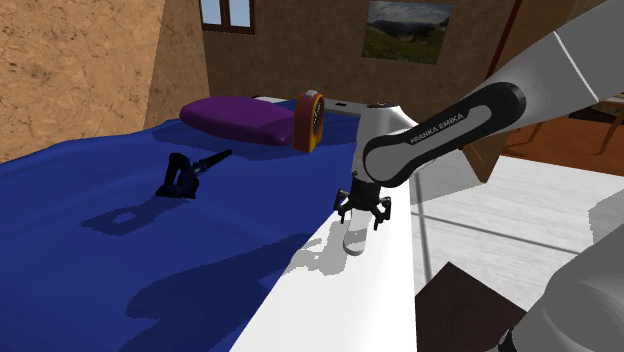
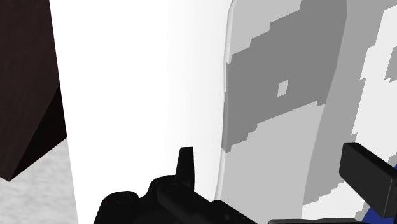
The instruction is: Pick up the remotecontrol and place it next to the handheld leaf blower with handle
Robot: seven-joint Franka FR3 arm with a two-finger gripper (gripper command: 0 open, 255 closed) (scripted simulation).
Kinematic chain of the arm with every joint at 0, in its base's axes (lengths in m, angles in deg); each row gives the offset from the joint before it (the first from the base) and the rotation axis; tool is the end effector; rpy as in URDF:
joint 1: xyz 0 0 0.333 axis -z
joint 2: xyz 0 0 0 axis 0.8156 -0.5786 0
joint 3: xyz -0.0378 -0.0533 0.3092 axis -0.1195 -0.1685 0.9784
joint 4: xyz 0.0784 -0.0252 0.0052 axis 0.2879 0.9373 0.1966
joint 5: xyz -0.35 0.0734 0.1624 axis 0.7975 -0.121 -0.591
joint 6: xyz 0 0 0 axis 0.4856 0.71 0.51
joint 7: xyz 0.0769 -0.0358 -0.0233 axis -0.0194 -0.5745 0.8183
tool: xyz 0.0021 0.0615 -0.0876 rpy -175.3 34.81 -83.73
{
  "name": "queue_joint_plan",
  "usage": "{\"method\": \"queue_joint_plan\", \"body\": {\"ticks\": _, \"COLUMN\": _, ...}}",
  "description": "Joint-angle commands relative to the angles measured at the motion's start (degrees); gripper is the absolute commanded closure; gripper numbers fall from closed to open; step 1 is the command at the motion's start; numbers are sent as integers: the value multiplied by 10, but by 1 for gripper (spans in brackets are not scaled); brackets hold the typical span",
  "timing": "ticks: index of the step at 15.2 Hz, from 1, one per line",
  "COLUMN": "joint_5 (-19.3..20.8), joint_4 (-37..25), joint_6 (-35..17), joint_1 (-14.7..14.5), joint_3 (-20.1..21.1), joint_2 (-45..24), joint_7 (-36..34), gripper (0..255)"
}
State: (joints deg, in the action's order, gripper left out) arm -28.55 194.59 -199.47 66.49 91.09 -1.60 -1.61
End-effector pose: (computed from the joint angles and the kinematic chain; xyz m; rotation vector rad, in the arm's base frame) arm 0.4387 0.0537 0.3336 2.7941 -1.3932 -0.0010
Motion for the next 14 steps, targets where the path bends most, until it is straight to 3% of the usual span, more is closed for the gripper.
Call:
{"method": "queue_joint_plan", "body": {"ticks": 1, "joint_5": 0, "joint_4": 0, "joint_6": 0, "joint_1": 0, "joint_3": 0, "joint_2": 0, "joint_7": 0, "gripper": 0}}
{"method": "queue_joint_plan", "body": {"ticks": 3, "joint_5": 0, "joint_4": 0, "joint_6": 0, "joint_1": 0, "joint_3": 0, "joint_2": 0, "joint_7": 0, "gripper": 0}}
{"method": "queue_joint_plan", "body": {"ticks": 4, "joint_5": 0, "joint_4": 0, "joint_6": 0, "joint_1": 0, "joint_3": 0, "joint_2": 0, "joint_7": 0, "gripper": 255}}
{"method": "queue_joint_plan", "body": {"ticks": 14, "joint_5": -2, "joint_4": -3, "joint_6": 8, "joint_1": -1, "joint_3": -1, "joint_2": 6, "joint_7": 2, "gripper": 255}}
